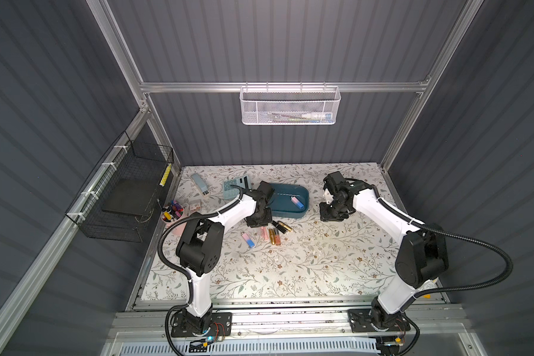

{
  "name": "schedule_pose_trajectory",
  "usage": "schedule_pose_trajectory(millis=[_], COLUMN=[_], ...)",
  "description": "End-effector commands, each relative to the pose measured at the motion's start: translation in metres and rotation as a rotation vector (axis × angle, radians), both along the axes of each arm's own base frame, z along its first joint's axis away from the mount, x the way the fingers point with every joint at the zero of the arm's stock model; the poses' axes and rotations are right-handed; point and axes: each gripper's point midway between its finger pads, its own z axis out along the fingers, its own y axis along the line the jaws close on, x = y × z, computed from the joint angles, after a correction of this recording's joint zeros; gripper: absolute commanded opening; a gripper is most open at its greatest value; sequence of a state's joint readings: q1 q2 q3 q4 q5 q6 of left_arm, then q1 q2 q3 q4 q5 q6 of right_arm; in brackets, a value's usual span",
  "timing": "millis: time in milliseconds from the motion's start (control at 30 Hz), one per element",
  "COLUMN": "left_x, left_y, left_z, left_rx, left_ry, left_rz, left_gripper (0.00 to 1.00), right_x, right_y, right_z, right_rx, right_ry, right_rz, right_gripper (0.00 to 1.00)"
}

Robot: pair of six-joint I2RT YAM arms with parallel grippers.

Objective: Put the lipstick into the storage box
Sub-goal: Pick up the lipstick at the center of the board, then place the lipstick in the storage box.

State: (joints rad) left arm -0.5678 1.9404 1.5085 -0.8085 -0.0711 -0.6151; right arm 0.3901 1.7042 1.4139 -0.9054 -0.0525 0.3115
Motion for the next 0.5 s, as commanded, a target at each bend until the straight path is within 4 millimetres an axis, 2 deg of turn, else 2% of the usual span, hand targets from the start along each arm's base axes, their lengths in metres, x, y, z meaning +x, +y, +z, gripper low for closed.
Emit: schedule_pose_trajectory(millis=[0, 100, 233, 333, 467], left_x=[0.004, 0.021, 0.048, 0.066, 0.093], left_y=[0.005, -0.004, -0.017, -0.026, -0.034], left_z=[0.031, 0.046, 0.054, 0.053, 0.041], left_rx=[0.015, 0.012, 0.021, 0.012, -0.019], left_ry=[-0.031, -0.076, -0.107, -0.122, -0.125], left_rz=[-0.024, -0.044, -0.08, -0.103, -0.106], left_gripper=[0.08, 0.09, 0.09, 0.09, 0.09], right_x=[0.002, 0.005, 0.011, 0.015, 0.02], right_y=[-0.001, -0.001, -0.004, -0.007, -0.013], right_z=[0.006, 0.006, 0.01, 0.015, 0.018], right_rx=[0.001, -0.001, -0.005, -0.009, -0.014], right_ry=[-0.011, -0.014, -0.021, -0.032, -0.034], right_rz=[-0.003, -0.003, -0.006, -0.013, -0.028], right_gripper=[0.38, 0.38, 0.37, 0.37, 0.38])
